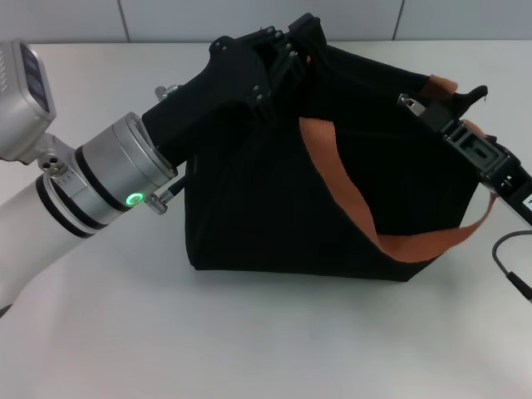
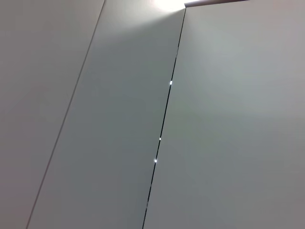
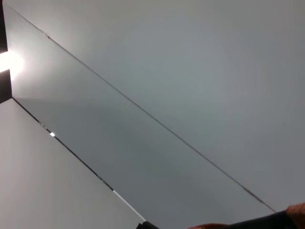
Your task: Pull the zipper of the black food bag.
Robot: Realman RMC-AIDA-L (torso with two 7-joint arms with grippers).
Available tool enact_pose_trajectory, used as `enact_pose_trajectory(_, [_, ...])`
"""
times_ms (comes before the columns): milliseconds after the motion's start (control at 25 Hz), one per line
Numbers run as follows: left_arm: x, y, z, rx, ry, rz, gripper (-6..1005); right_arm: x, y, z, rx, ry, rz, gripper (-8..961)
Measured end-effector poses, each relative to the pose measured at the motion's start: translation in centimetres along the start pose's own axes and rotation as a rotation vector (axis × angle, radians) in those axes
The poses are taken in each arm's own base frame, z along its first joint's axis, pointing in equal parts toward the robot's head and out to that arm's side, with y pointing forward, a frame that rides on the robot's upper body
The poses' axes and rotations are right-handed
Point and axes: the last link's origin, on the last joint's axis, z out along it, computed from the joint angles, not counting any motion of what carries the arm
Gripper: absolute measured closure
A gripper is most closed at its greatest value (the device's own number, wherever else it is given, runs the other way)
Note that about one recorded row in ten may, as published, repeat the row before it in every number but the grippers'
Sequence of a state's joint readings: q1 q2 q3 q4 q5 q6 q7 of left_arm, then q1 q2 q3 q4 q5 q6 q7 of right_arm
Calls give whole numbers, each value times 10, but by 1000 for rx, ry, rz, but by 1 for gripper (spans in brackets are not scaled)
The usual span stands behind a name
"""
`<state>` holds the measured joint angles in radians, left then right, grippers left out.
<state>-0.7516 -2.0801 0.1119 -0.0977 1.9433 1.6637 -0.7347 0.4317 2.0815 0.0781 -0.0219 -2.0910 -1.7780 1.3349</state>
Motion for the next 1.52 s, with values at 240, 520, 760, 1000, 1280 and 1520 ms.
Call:
enact_pose_trajectory(240, [0,-1,-1,3,0,2,929,-2,-1,-7,21,-20,-8,949])
enact_pose_trajectory(520, [0,-1,-1,4,-1,4,928,-8,-5,-20,66,-55,-30,947])
enact_pose_trajectory(760, [1,-2,0,9,3,6,927,-12,-6,-26,89,-71,-45,946])
enact_pose_trajectory(1000, [2,-3,0,14,8,7,926,-13,-8,-29,109,-86,-53,945])
enact_pose_trajectory(1280, [2,-3,0,16,9,7,924,-13,-7,-30,103,-87,-58,943])
enact_pose_trajectory(1520, [2,-3,-1,17,9,5,923,-13,3,-27,33,-97,-151,918])
